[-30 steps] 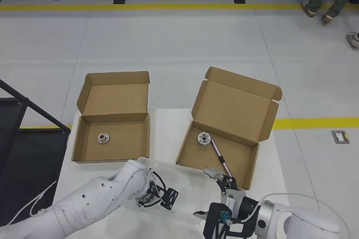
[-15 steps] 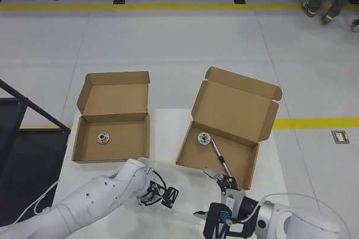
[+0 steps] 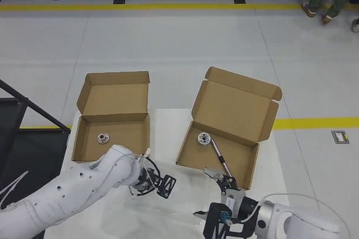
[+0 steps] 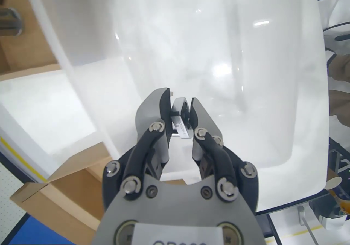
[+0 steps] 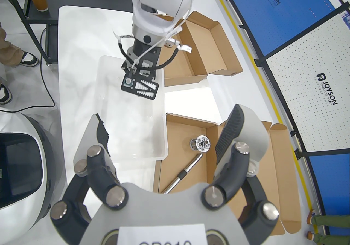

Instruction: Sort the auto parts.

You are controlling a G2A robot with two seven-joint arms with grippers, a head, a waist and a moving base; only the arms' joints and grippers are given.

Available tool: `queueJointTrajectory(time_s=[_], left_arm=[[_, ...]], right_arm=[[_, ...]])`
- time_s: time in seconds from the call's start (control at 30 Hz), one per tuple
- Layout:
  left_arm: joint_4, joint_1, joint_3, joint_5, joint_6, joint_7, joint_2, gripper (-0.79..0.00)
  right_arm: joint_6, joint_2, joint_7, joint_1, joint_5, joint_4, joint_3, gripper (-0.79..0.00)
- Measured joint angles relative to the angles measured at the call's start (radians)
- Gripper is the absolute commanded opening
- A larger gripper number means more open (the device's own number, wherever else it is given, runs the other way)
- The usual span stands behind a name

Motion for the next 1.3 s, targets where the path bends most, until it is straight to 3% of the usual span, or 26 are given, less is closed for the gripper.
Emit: queueJointTrajectory(time_s=[0.13,0.27,0.37,0.5,0.57,0.97,1.07,1.3], left_arm=[[-0.091,-0.006,-0.066,-0.046,0.005,-0.045,0.081,-0.785],[-0.124,0.042,-0.152,-0.079,0.057,-0.079,0.164,-0.785],[-0.134,0.081,-0.208,-0.049,0.110,-0.044,0.211,-0.785],[-0.117,0.141,-0.250,0.016,0.203,0.010,0.246,-0.785],[-0.115,0.161,-0.258,0.035,0.241,0.017,0.251,-0.785],[-0.104,0.171,-0.253,0.042,0.252,0.012,0.249,-0.785],[-0.026,0.189,-0.243,0.036,0.290,0.010,0.228,-0.785],[0.176,0.148,-0.253,-0.015,0.340,0.029,0.160,-0.785]], right_arm=[[0.000,0.000,0.000,0.000,0.000,0.000,0.000,0.000],[0.000,0.000,0.000,0.000,0.000,0.000,0.000,0.000],[0.000,0.000,0.000,0.000,0.000,0.000,0.000,0.000],[0.000,0.000,0.000,0.000,0.000,0.000,0.000,0.000],[0.000,0.000,0.000,0.000,0.000,0.000,0.000,0.000],[0.000,0.000,0.000,0.000,0.000,0.000,0.000,0.000],[0.000,0.000,0.000,0.000,0.000,0.000,0.000,0.000],[0.000,0.000,0.000,0.000,0.000,0.000,0.000,0.000]])
